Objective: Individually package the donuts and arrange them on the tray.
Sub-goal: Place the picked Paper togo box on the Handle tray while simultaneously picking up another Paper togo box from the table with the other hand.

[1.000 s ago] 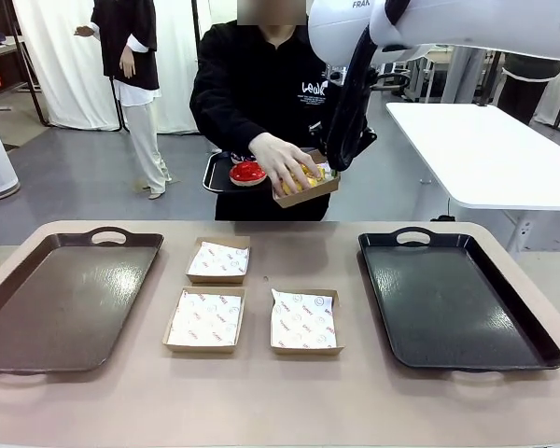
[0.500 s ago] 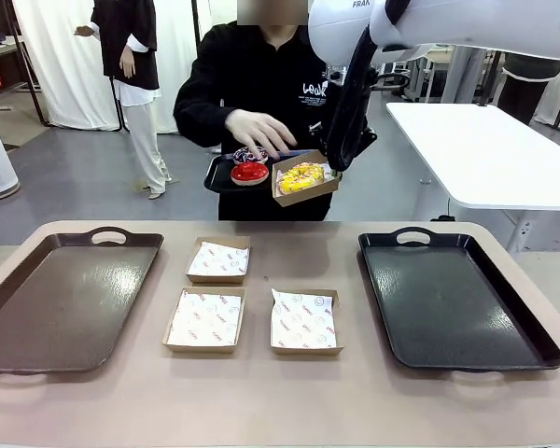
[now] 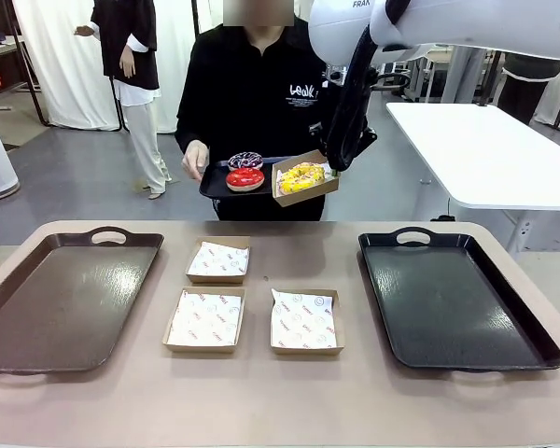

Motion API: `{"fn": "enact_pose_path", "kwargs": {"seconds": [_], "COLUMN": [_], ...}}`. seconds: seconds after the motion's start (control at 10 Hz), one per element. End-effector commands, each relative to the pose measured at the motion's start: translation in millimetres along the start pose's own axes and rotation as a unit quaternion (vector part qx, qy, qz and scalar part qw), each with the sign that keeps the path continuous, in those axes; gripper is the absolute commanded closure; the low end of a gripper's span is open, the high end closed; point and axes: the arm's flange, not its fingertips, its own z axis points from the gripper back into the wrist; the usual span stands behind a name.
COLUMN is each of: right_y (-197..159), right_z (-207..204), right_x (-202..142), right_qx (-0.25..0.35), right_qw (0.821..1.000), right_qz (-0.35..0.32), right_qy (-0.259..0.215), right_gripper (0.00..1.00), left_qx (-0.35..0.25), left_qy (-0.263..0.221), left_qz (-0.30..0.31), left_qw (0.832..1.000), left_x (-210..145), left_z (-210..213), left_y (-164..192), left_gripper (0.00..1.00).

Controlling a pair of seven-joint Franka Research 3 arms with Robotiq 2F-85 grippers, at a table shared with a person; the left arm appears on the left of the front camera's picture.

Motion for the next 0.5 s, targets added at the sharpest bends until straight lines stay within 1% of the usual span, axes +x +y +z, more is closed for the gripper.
{"fn": "enact_pose_path", "kwargs": {"seconds": [0.0, 0.1, 0.2, 0.3, 0.4], "right_y": [-18.4, -44.7, -63.2, -100.0, -125.0], "right_z": [6.8, 15.5, 21.1, 26.2, 25.2], "right_x": [-4.4, -15.8, -21.7, -30.8, -34.8], "right_qx": [0.006, -0.005, -0.008, -0.023, -0.019], "right_qw": [1.000, 1.000, 0.999, 0.998, 0.999], "right_qz": [0.021, 0.028, 0.040, 0.053, 0.036], "right_qy": [0.000, 0.004, 0.004, 0.008, 0.013], "right_gripper": [0.99, 0.99, 0.99, 0.99, 0.99], "left_qx": [0.051, 0.091, 0.120, 0.145, 0.170], "left_qy": [0.013, 0.016, 0.021, 0.052, 0.060], "left_qz": [-0.050, -0.083, -0.104, -0.111, -0.114], "left_qw": [0.997, 0.992, 0.987, 0.982, 0.977], "left_x": [2.9, 2.3, 5.4, 6.9, 11.3], "left_z": [-16.8, -32.9, -51.7, -78.8, -101.6], "left_y": [-25.7, -47.7, -73.8, -106.5, -126.4], "left_gripper": [0.00, 0.00, 0.00, 0.00, 0.00]}}
